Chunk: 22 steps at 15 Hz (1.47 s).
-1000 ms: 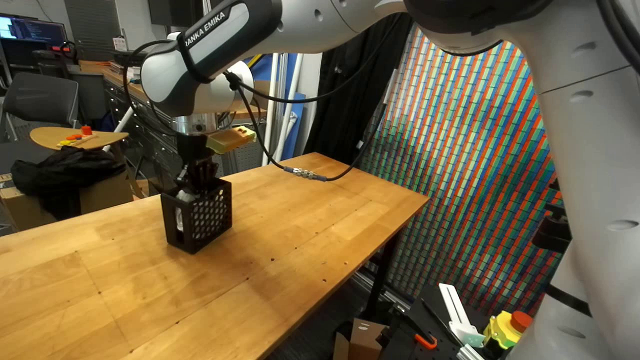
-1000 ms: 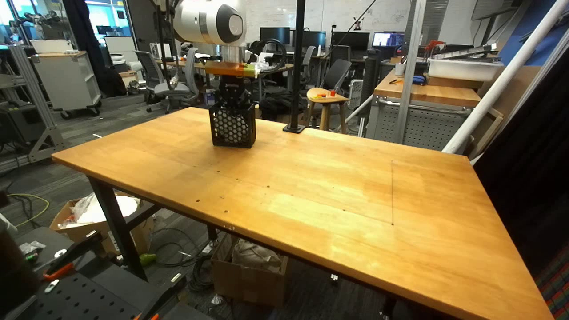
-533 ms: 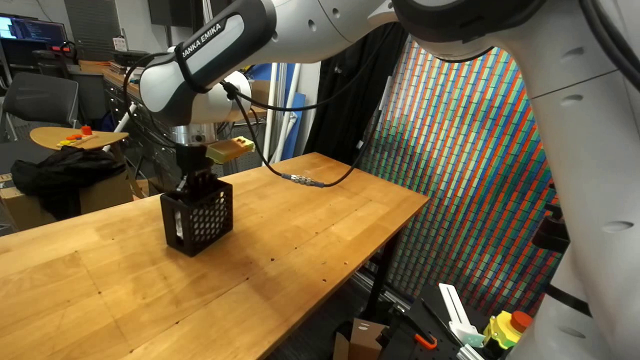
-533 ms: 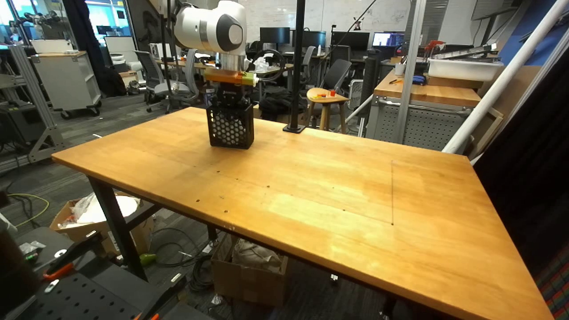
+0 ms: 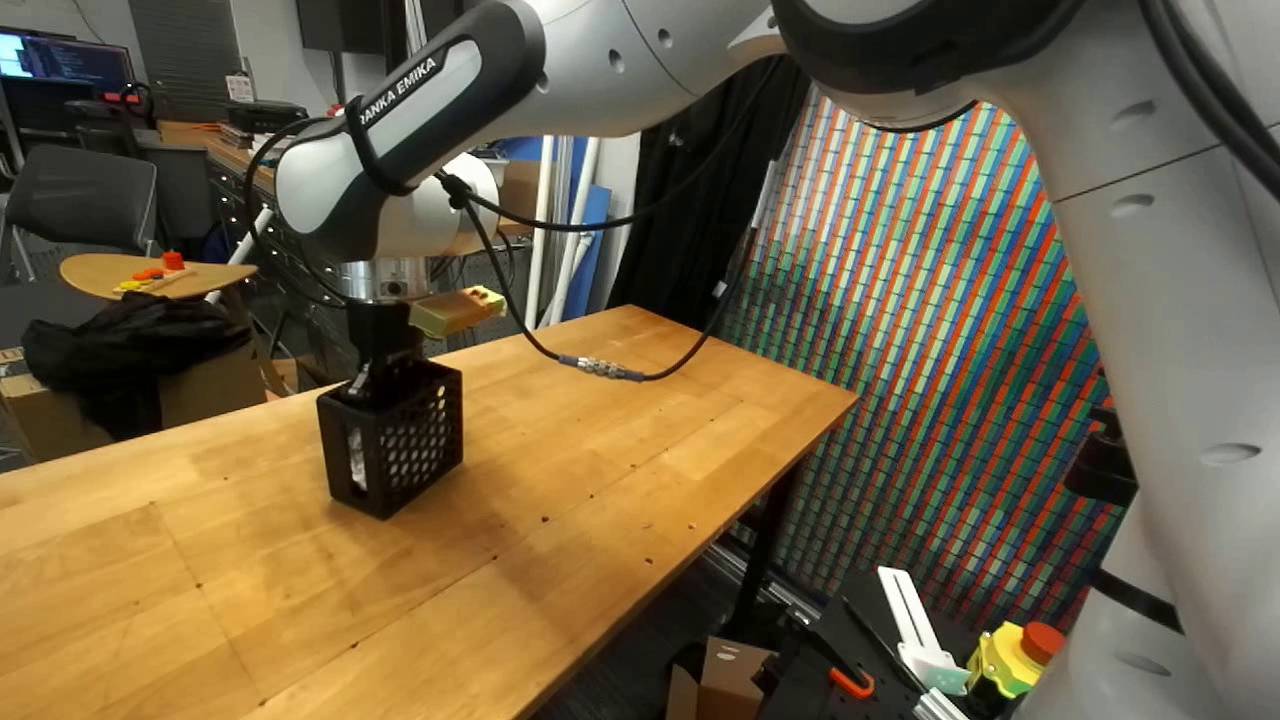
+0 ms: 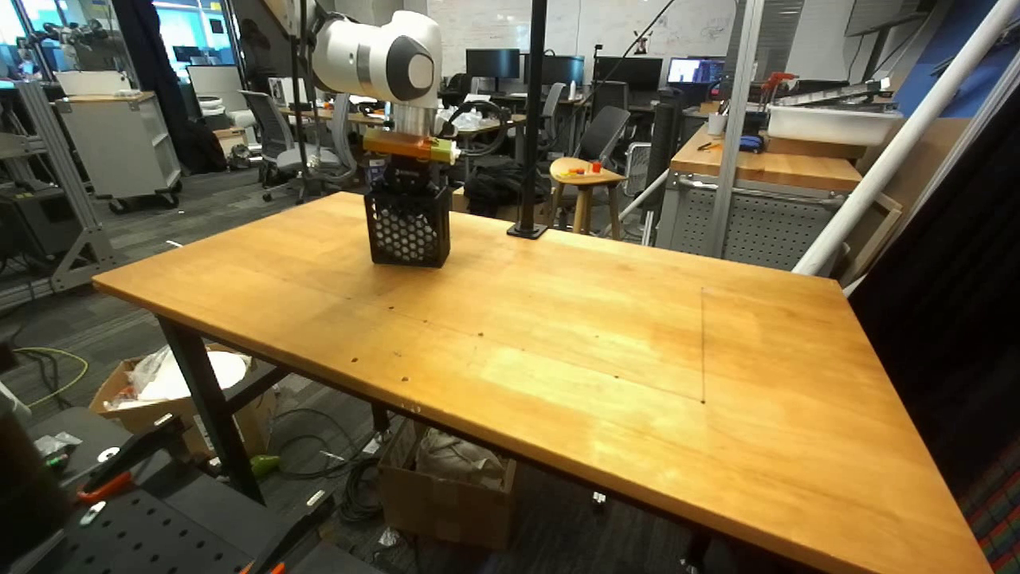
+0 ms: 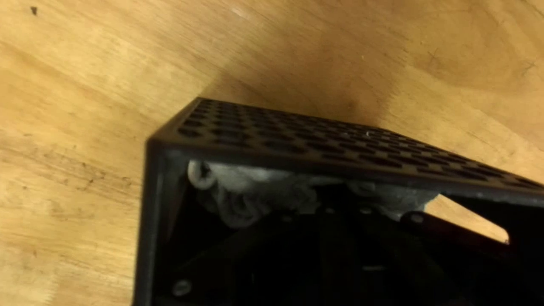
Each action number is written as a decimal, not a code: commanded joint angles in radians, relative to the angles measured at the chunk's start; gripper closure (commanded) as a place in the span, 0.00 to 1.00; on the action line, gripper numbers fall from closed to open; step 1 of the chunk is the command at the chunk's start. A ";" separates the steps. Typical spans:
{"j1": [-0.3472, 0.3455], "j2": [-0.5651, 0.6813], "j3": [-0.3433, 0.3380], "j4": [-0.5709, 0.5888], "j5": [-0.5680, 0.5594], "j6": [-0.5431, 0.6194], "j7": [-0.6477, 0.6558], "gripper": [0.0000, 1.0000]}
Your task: Put the white towel in the black basket.
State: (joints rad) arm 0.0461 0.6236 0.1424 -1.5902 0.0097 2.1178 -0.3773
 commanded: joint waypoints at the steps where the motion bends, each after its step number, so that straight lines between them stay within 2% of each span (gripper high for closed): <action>1: -0.009 0.005 0.012 0.008 0.016 -0.012 -0.010 1.00; 8: 0.008 -0.126 -0.028 -0.042 -0.051 0.030 0.042 1.00; 20: 0.011 -0.341 -0.073 -0.074 -0.213 0.019 0.104 0.99; 21: 0.009 -0.353 -0.077 -0.074 -0.228 0.014 0.101 0.97; 22: 0.009 -0.363 -0.080 -0.073 -0.241 0.010 0.102 0.73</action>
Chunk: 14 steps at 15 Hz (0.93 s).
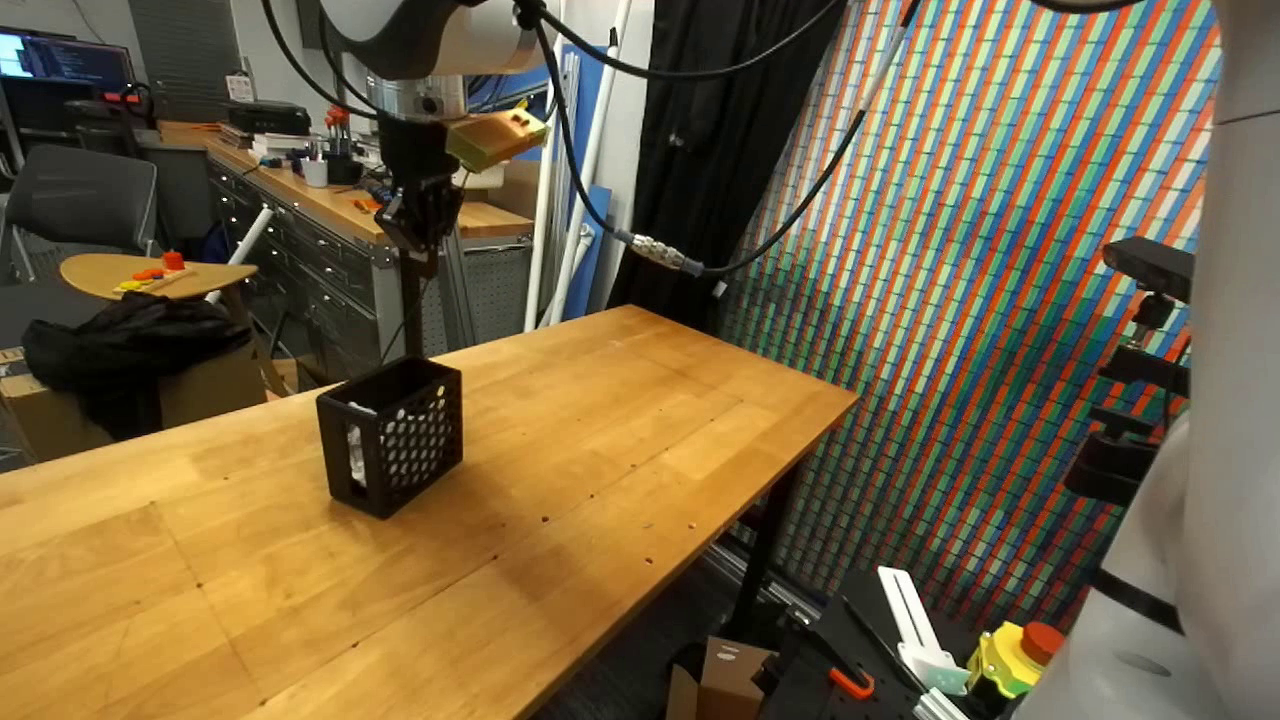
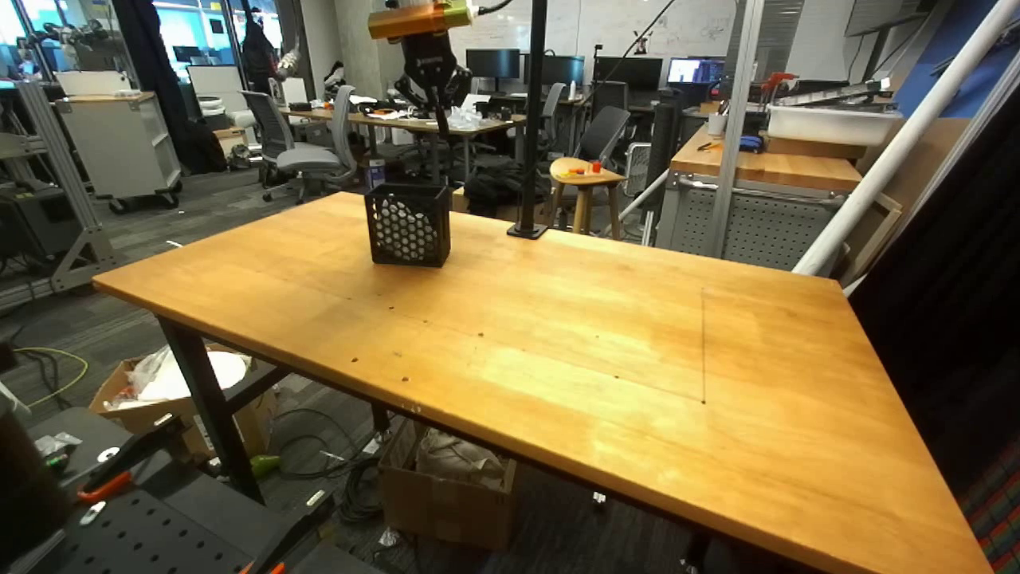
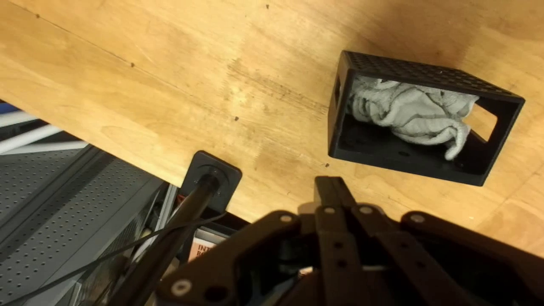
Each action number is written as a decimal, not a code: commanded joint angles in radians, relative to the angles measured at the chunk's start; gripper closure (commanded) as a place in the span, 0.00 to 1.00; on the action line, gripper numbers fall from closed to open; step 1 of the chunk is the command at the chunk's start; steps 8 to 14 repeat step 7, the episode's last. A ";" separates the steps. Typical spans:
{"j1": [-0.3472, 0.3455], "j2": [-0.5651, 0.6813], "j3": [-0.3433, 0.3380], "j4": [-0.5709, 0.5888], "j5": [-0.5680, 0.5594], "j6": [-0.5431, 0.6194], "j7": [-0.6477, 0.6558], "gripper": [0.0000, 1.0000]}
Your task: Put the white towel in the black basket.
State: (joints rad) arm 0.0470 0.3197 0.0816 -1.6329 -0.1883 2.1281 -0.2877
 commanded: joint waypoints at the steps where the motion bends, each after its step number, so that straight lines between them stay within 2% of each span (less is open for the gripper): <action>1: 0.004 -0.010 -0.009 0.002 -0.009 -0.004 -0.001 0.96; 2: 0.004 -0.019 -0.012 0.002 -0.018 -0.005 -0.001 0.95; 5: 0.004 -0.031 -0.014 -0.004 -0.023 -0.006 -0.001 0.74; 14: 0.004 -0.031 -0.014 -0.008 -0.023 -0.006 -0.001 0.73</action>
